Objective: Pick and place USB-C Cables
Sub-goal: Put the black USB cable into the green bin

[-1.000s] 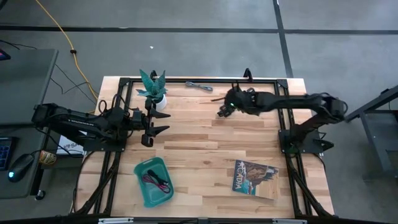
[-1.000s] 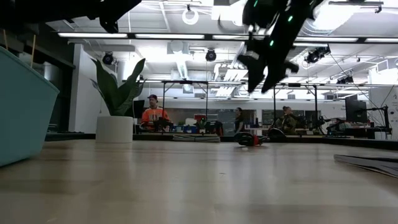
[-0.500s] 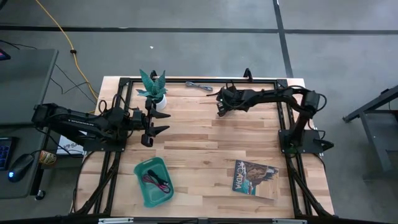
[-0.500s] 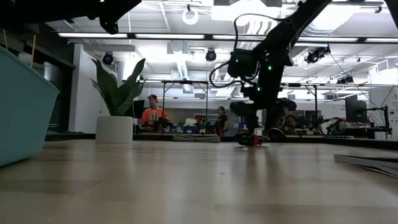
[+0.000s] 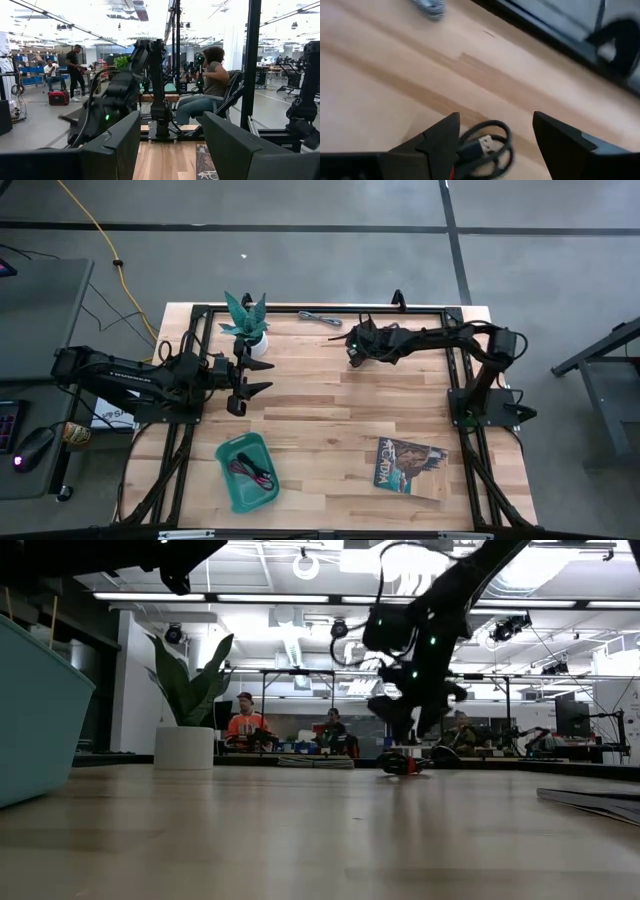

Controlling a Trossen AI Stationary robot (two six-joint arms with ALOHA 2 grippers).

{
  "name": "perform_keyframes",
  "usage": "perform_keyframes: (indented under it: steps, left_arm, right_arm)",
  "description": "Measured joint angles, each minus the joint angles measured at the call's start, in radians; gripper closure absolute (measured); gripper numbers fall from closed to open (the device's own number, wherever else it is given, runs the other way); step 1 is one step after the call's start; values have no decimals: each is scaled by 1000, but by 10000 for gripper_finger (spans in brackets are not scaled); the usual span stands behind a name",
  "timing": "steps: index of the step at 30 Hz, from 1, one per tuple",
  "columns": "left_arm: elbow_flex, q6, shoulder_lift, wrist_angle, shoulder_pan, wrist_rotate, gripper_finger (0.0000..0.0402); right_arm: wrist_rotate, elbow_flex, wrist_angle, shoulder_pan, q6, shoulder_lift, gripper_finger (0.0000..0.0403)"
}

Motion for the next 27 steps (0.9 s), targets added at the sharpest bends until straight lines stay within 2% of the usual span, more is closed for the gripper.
perform_keyframes:
  steps: [3, 9, 12, 17, 21, 27]
  left_arm:
    - [0, 0, 0, 0, 0, 0, 210]
    - [0, 0, 0, 0, 0, 0, 210]
    - [0, 0, 0, 0, 0, 0, 210]
    - [0, 0, 0, -1, 0, 0, 210]
    - [0, 0, 0, -8, 0, 0, 210]
    - [0, 0, 0, -12, 0, 0, 210]
  right_arm:
    - [-14, 0, -26, 15, -176, -61, 159]
    - [-170, 0, -103, 23, -611, -149, 159]
    - [-205, 0, -131, 23, -840, -151, 159]
    - [-240, 0, -209, 14, -972, -107, 159]
    - [-286, 0, -195, 1, -1027, -39, 159]
    - [-224, 0, -59, 1, -1155, 29, 159]
